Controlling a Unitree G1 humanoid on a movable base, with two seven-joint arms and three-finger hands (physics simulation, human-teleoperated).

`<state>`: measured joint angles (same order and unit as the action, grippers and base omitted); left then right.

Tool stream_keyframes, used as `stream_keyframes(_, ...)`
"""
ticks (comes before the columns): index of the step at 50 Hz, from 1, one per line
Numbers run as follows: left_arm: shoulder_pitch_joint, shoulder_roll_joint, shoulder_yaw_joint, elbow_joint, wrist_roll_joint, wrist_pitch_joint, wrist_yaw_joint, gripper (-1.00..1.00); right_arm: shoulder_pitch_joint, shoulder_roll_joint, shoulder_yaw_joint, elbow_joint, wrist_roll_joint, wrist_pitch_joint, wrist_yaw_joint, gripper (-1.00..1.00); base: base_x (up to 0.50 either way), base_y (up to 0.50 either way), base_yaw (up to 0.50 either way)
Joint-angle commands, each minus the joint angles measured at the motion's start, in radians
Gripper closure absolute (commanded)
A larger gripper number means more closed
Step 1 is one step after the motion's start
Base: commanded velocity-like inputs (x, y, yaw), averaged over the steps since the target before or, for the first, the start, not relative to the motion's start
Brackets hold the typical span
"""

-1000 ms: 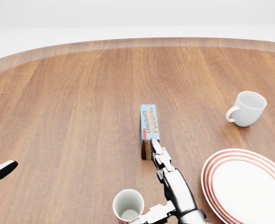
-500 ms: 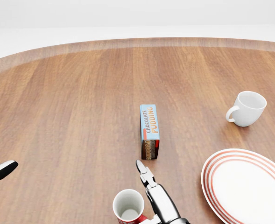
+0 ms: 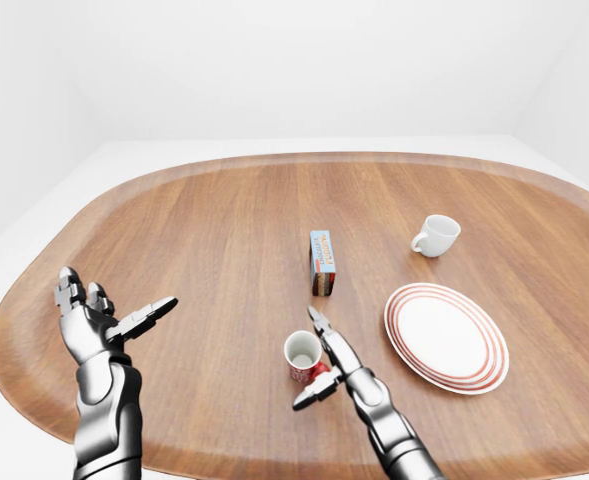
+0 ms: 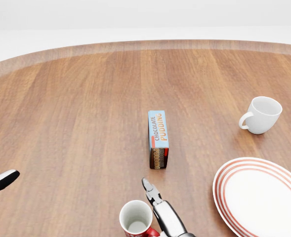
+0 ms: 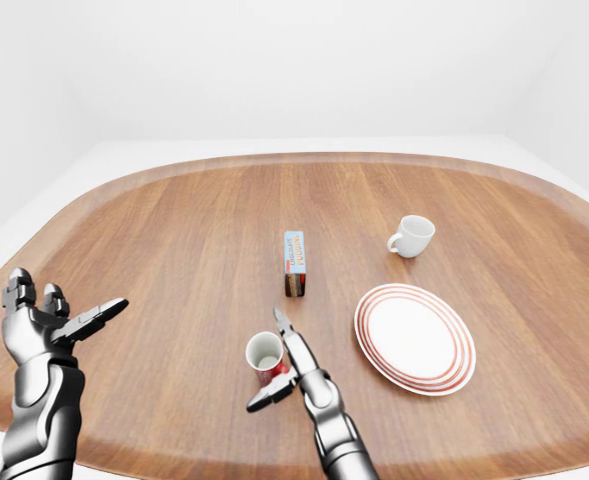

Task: Pick up the red mug and put it on the plate

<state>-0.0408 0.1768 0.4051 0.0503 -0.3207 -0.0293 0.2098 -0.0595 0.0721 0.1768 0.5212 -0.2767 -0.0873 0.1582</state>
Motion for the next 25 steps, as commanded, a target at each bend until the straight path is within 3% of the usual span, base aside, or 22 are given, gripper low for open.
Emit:
stream_keyframes(1, -0.003, 0.001, -0.002, 0.007, 0.001, -0.005, 0.001, -1.0, -0.029, 0.005, -0.013, 0.076, -0.002, 0.0, -0.001, -1.0, 0.0, 0.0, 0.0)
stream_keyframes(17, -0.002, 0.001, -0.002, 0.012, 0.0, -0.01, 0.0, -1.0, -0.046, 0.011, -0.016, 0.133, -0.012, 0.0, -0.017, -1.0, 0.0, 0.0, 0.0)
stream_keyframes(19, 0.004, 0.0, -0.002, -0.009, 0.0, 0.004, 0.004, -1.0, -0.057, 0.013, -0.019, 0.162, -0.018, 0.0, -0.023, -1.0, 0.0, 0.0, 0.0)
stream_keyframes(25, 0.003, -0.002, 0.0, -0.007, 0.002, 0.003, 0.002, -1.0, -0.084, 0.019, -0.026, 0.23, -0.034, 0.0, -0.04, -1.0, 0.0, 0.0, 0.0)
